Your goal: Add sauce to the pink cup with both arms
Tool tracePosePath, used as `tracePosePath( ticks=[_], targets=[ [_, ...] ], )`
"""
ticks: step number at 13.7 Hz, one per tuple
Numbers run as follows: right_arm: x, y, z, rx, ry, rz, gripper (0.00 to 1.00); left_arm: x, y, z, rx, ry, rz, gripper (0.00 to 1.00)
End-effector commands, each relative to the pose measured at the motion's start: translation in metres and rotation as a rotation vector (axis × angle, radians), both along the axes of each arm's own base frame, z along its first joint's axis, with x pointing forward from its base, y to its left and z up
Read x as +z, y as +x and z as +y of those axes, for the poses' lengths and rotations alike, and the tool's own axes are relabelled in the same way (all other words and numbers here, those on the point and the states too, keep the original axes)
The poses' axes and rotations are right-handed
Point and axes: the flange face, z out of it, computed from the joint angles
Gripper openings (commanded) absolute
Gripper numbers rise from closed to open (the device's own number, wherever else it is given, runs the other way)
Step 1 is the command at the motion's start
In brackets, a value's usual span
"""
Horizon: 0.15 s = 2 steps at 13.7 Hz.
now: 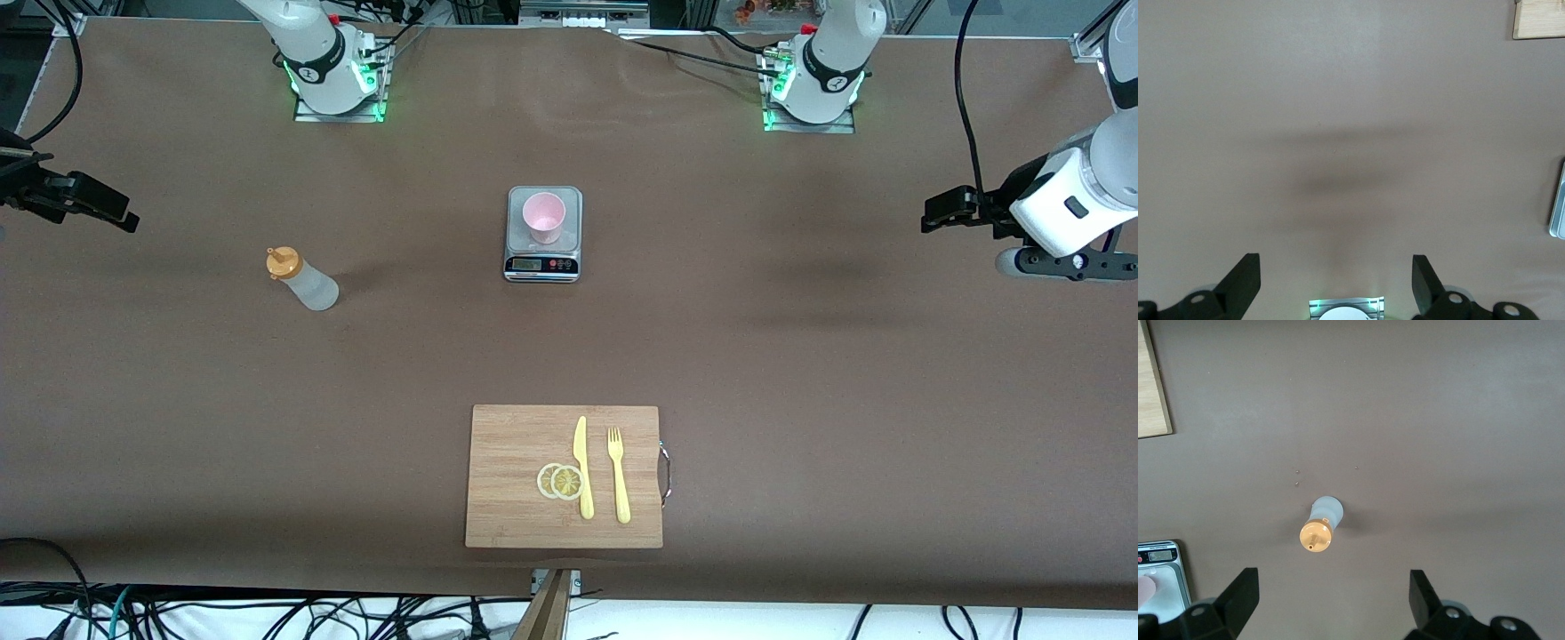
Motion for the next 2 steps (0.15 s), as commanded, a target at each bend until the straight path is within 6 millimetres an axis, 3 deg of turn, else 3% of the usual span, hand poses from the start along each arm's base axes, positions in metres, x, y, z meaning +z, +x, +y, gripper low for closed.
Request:
tracePosePath(
  ticks=[1, 2],
  targets=[
    [0.0049, 0.0018, -0.0020, -0.009, 0.004, -0.015, 1.00, 0.0057, 0.0027, -0.0016, -0.021, 0.027, -0.003, 1.00],
    [0.0053, 0.0023, -0.0022, -0.005, 0.002, -0.020, 1.00, 0.0069, 0.0034, -0.0009, -0.019, 0.025, -0.005, 1.00]
  ],
)
